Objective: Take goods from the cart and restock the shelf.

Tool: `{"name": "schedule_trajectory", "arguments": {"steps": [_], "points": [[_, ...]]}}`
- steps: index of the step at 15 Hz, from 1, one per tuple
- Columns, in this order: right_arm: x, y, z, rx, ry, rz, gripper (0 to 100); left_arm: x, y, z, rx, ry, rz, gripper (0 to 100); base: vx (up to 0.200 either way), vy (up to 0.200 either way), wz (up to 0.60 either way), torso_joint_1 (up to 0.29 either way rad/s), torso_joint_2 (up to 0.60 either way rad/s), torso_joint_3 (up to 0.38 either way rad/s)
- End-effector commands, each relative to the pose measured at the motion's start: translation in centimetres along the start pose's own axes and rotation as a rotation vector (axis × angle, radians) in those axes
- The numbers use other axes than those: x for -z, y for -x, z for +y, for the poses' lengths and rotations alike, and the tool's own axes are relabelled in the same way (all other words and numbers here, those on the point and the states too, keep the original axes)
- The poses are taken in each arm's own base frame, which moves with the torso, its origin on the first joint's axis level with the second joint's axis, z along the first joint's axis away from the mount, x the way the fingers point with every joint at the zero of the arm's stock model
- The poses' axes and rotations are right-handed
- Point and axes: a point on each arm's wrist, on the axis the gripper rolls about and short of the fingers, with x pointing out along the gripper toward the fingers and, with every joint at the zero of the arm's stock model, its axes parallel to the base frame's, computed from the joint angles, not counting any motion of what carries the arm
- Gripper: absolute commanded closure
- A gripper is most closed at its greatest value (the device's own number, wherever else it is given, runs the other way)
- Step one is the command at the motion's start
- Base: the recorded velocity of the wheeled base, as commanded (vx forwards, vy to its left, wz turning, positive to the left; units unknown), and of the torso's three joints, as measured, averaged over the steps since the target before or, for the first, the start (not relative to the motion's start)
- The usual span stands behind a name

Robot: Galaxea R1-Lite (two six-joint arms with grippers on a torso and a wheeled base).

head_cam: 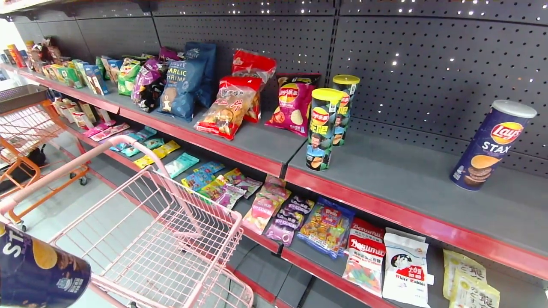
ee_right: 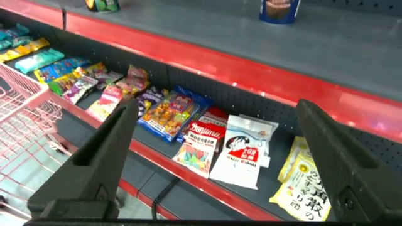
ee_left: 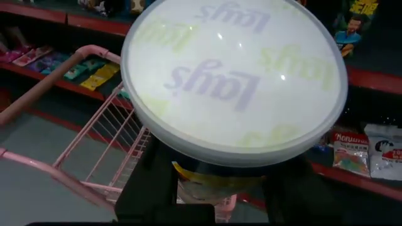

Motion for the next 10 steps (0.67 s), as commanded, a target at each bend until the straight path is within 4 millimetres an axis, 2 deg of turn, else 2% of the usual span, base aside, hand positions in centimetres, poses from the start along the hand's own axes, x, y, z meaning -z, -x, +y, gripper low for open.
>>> {"name": "schedule_trajectory", "arguments": {"steps": [1,10], "points": [[0.0,0.0,0.0,0.0,0.0,-0.001,0,0.01,-0.05,0.0,0.002,0.0,0.003,100,0.0,0.0,-0.6,0.119,-0.32,-0.159],[0.0,0.0,0.0,0.0,0.001,-0.001,0,0.01,-0.4,0.06,-0.01,-0.001,0.015,100,0.0,0.0,-0.6,0.014,-0.02,-0.012]]}}
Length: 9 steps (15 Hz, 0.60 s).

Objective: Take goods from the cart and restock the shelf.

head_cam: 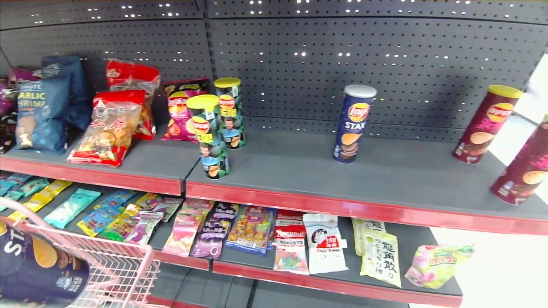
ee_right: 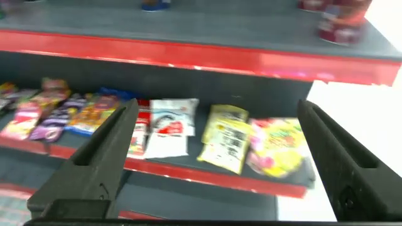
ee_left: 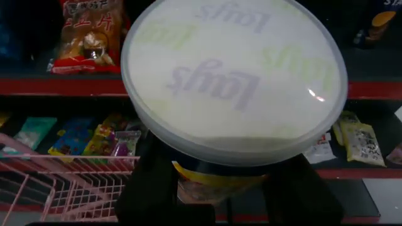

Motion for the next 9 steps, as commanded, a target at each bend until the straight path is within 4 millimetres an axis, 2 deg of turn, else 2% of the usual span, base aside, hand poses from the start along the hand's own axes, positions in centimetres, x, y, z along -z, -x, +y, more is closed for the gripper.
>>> {"name": "schedule_trajectory", "arguments": {"steps": [1,5,9], "points": [[0.0,-0.01,0.0,-0.001,0.001,0.001,0,0.0,-0.17,0.01,0.0,-0.001,0.007,100,0.0,0.0,0.0,0.0,0.0,0.0],[0.0,0.0,0.0,-0.001,0.002,0.0,0,0.05,-0.08,0.02,-0.004,-0.011,0.006,100,0.0,0.0,0.0,0.0,0.0,0.0],[0.0,0.0,0.0,0.001,0.005,0.0,0,0.05,-0.01,0.01,-0.003,-0.015,0.003,100,0.2,0.0,0.0,-0.004,-0.01,-0.001]]}}
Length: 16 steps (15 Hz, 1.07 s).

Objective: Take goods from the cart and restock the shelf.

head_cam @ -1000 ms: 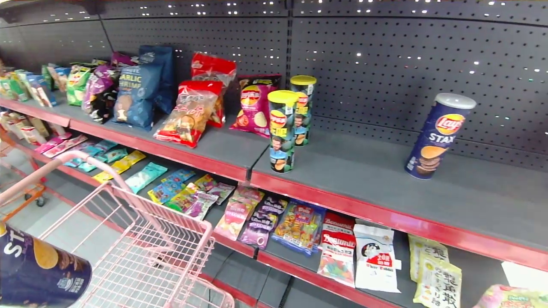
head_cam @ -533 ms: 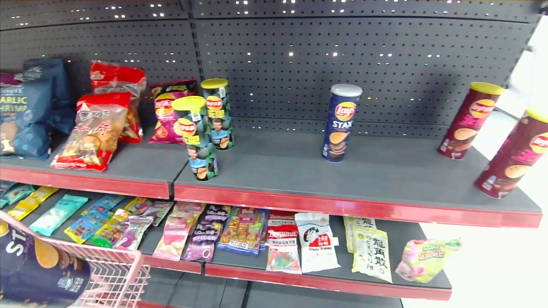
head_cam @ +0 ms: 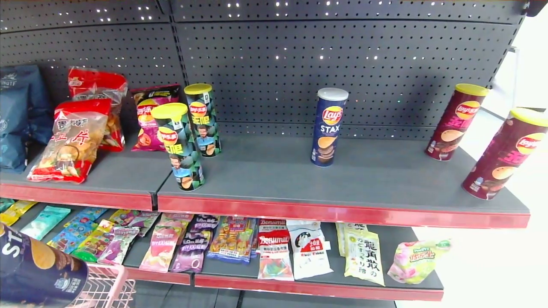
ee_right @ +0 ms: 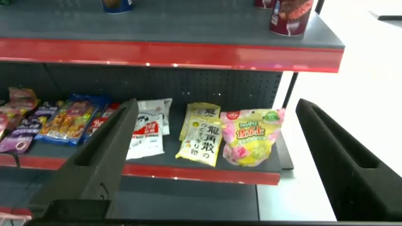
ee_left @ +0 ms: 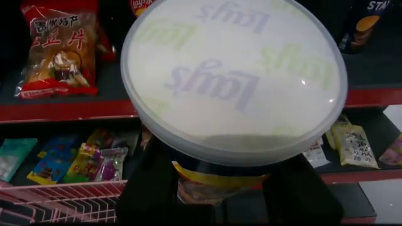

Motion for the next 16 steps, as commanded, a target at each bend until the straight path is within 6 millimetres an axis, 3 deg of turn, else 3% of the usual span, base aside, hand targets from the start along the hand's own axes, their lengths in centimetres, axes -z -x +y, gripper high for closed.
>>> {"name": "schedule_trajectory", "arguments": {"steps": [1,9,10,12,15,16], "points": [[0.0,0.0,0.0,0.0,0.0,-0.001,0,0.0,0.0,0.0,0.0,-0.004,0.002,100,0.2,0.0,0.0,0.012,0.0,-0.002],[-0.1,0.0,0.1,-0.034,0.006,-0.007,0,1.8,2.9,-0.3,0.016,-0.093,-0.103,100,0.025,0.0,0.0,0.003,0.0,-0.001],[-2.7,0.2,0.2,-0.123,0.004,-0.037,0,1.9,3.6,-0.4,0.038,-0.089,-0.118,100,0.0,0.0,0.0,0.0,0.0,0.0],[-9.7,-2.1,0.4,-0.252,0.009,0.028,0,2.5,4.0,-0.5,0.071,0.005,-0.079,100,0.0,0.0,0.0,0.0,0.0,0.0],[-12.0,-5.6,0.7,-0.348,0.187,0.113,0,2.9,3.4,-0.5,0.067,0.013,-0.041,100,0.0,0.0,0.0,0.0,0.0,0.0],[-15.5,-10.3,1.3,-0.417,0.18,0.174,0,2.9,2.9,-0.5,0.071,0.016,-0.009,100,0.0,0.0,0.0,0.0,0.0,0.0]]}}
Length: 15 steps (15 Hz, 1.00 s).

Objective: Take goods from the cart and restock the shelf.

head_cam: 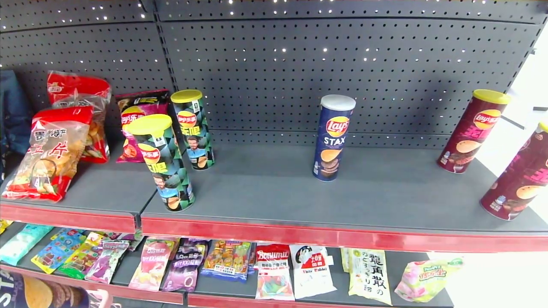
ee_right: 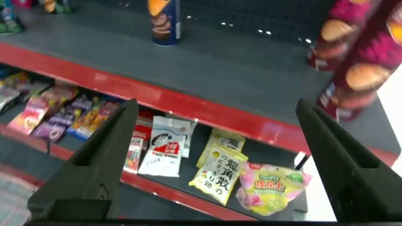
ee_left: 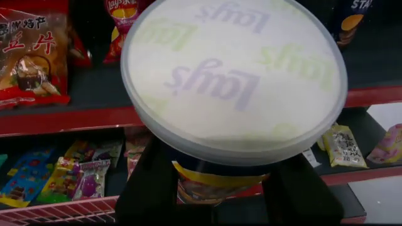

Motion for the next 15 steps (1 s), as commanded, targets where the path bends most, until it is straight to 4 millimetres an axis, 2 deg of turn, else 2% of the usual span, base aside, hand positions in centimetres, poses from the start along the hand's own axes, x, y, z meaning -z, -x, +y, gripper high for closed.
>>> {"name": "schedule_trajectory", "arguments": {"steps": [1,3,4,5,6,7,8,9,11,15], "points": [[-7.6,-9.7,-1.7,-0.231,0.02,0.154,0,0.1,-0.7,0.1,0.006,0.008,0.043,100,0.0,0.0,0.0,0.0,0.0,0.0],[-10.2,-14.3,-0.5,-0.355,-0.017,0.175,0,-0.2,-1.5,0.2,0.008,0.012,0.075,100,0.0,0.0,0.0,0.0,0.0,0.0],[-10.9,-16.5,-0.1,-0.38,-0.015,0.179,0,-0.4,-1.7,0.2,0.005,0.013,0.084,100,0.0,0.0,0.0,0.0,0.0,0.0],[-11.0,-17.9,0.2,-0.389,-0.014,0.183,0,-0.5,-1.9,0.3,0.007,0.014,0.09,100,0.0,0.0,0.0,0.0,0.0,0.0],[-10.5,-21.3,0.6,-0.397,-0.016,0.207,0,-0.9,-2.3,0.3,0.006,0.016,0.102,100,0.0,0.0,0.0,0.0,0.0,0.0],[-9.6,-23.4,0.7,-0.394,-0.022,0.229,0,-1.2,-2.5,0.4,0.004,0.016,0.105,100,0.0,0.0,0.0,0.0,0.0,0.0],[-9.2,-24.5,0.8,-0.392,-0.028,0.235,0,-1.3,-2.6,0.4,0.004,0.016,0.108,100,0.0,0.0,0.0,0.0,0.0,0.0],[-8.3,-26.9,1.1,-0.389,-0.049,0.234,0,-1.3,-2.7,0.4,0.003,0.017,0.111,100,0.0,0.0,0.0,0.0,0.0,0.0],[-8.2,-29.2,1.4,-0.392,-0.074,0.215,0,-1.2,-2.7,0.4,0.0,0.016,0.115,100,0.0,0.0,0.0,0.0,0.0,0.0],[-7.1,-31.9,1.7,-0.385,-0.076,0.246,0,-1.2,-2.7,0.4,-0.004,0.011,0.118,100,0.0,0.0,0.0,0.0,0.0,0.0]]}}
